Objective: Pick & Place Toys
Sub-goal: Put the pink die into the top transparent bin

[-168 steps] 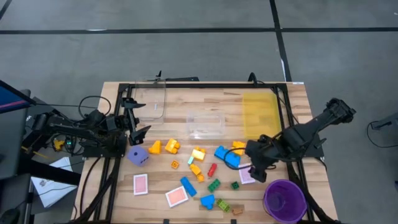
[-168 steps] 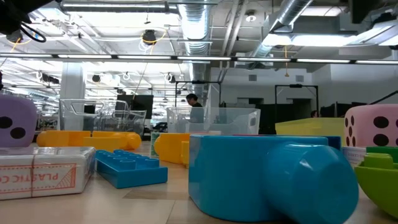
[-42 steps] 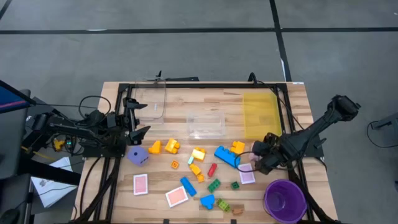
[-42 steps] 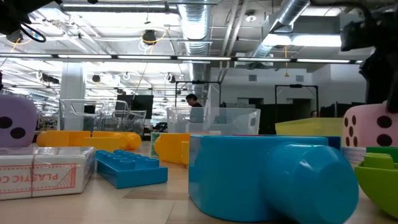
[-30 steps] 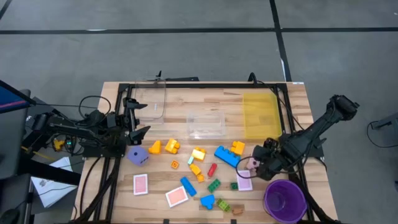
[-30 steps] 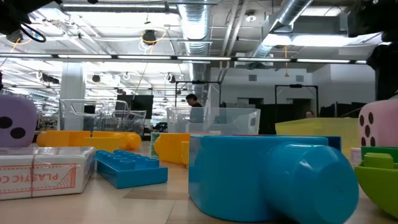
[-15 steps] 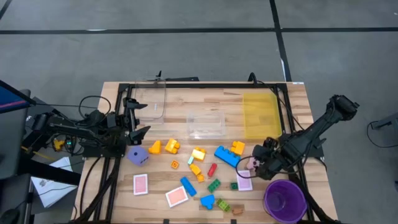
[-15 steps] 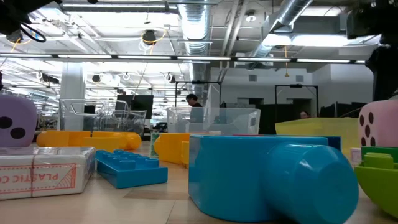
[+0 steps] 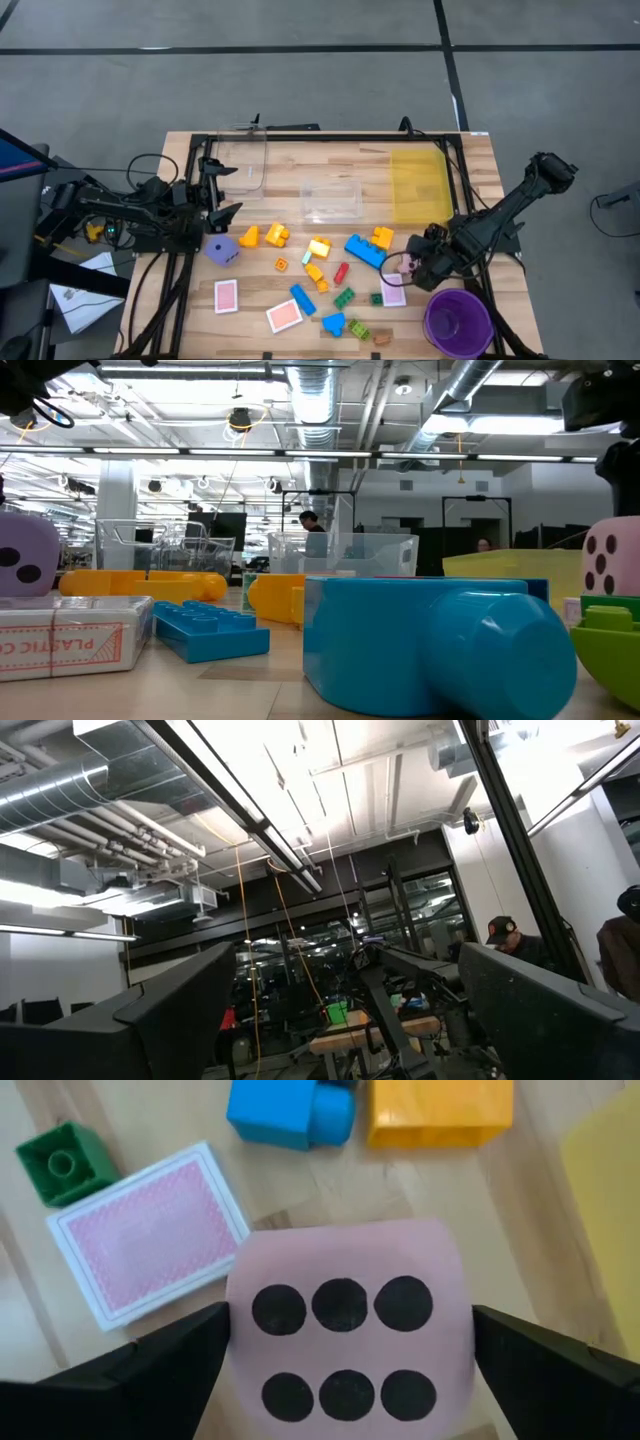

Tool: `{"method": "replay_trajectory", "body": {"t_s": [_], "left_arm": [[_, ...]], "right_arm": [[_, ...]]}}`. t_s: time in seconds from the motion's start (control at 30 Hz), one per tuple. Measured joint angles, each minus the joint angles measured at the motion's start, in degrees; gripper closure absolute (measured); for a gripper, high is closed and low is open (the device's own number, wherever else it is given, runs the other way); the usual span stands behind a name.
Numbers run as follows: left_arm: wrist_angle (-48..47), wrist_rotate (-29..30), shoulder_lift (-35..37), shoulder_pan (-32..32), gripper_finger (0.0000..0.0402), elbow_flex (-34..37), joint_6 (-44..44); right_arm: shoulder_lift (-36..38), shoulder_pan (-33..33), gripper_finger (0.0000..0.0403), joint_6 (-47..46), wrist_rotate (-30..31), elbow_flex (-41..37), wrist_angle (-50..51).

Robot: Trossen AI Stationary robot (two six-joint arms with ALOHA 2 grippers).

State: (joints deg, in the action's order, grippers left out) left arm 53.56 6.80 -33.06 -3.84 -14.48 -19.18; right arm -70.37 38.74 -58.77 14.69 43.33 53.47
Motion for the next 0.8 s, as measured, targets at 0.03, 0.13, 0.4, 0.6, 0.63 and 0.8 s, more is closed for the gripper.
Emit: {"method": "replay_trajectory", "body": {"t_s": [0.03,0.13,0.4,0.6,0.63,0.8], "left_arm": [[0.0,-0.01,0.0,-0.01,0.0024,0.0,0.0],[0.0,0.01,0.0,0.01,0.0024,0.0,0.0],[0.02,-0.01,0.0,0.01,0.0024,0.0,0.0],[0.02,0.01,0.0,0.0,0.0024,0.0,0.0],[0.02,0.01,0.0,0.01,0.0024,0.0,0.0],[0.02,-0.01,0.0,0.01,0.0024,0.0,0.0]], "right_arm": [[0.0,-0.24,0.0005,0.45,-0.26,0.0,0.02],[-0.04,-1.28,0.0005,2.3,-1.28,-0.02,-0.05],[-0.13,-4.53,0.0005,8.57,-3.12,-0.11,-0.12],[-2.19,-6.28,0.0005,12.82,-3.74,-0.09,-0.01],[-2.81,-6.52,0.0005,13.4,-3.96,-0.04,0.02],[-5.09,-6.62,0.0005,13.84,-4.15,0.04,0.1]]}}
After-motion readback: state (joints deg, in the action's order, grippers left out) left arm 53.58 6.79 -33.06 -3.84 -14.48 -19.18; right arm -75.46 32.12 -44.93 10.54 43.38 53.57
